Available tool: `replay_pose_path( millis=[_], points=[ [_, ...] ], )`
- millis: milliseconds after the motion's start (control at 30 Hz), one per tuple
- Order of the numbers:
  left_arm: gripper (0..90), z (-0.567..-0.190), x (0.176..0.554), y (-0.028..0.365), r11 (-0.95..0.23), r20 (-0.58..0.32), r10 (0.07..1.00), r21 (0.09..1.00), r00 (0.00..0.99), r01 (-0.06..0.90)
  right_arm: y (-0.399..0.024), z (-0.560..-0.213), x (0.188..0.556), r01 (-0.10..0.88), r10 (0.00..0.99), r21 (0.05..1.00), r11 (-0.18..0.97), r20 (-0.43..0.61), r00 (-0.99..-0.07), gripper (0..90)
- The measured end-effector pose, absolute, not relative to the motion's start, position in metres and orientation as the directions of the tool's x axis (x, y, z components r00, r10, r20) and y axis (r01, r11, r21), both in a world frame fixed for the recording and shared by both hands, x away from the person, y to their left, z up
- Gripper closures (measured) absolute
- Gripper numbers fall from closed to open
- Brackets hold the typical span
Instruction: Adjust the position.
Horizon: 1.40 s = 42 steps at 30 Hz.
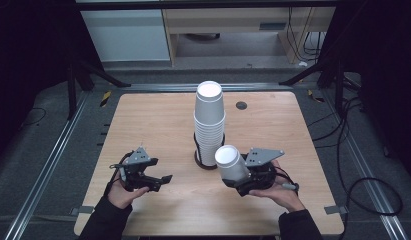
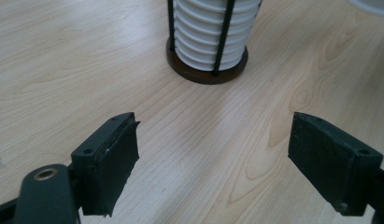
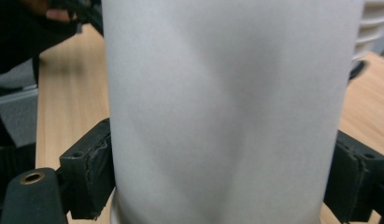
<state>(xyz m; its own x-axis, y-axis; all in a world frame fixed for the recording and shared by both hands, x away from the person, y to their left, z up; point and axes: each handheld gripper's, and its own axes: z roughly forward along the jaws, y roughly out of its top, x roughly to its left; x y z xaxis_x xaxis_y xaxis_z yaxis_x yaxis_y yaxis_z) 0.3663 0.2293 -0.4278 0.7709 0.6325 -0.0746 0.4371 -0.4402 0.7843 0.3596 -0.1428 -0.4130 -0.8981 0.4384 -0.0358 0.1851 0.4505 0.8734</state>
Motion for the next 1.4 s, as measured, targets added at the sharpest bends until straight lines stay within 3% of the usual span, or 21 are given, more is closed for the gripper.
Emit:
replay_pose_path(
  millis=[767,1400],
  points=[
    [14.3,-0.418,0.349,0.193,-0.515,-0.115,0.456,0.775,0.883,0.366,-0.081,-0.446,0.364,0.118,0.234,0.773,0.624,-0.041,-0.971,13.1],
    [13.1,-0.415,0.345,0.168,-0.575,-0.128,0.367,0.748,0.921,0.333,-0.054,-0.451,0.359,0.056,0.157,0.743,0.667,-0.067,-0.985,13.2]
  ],
)
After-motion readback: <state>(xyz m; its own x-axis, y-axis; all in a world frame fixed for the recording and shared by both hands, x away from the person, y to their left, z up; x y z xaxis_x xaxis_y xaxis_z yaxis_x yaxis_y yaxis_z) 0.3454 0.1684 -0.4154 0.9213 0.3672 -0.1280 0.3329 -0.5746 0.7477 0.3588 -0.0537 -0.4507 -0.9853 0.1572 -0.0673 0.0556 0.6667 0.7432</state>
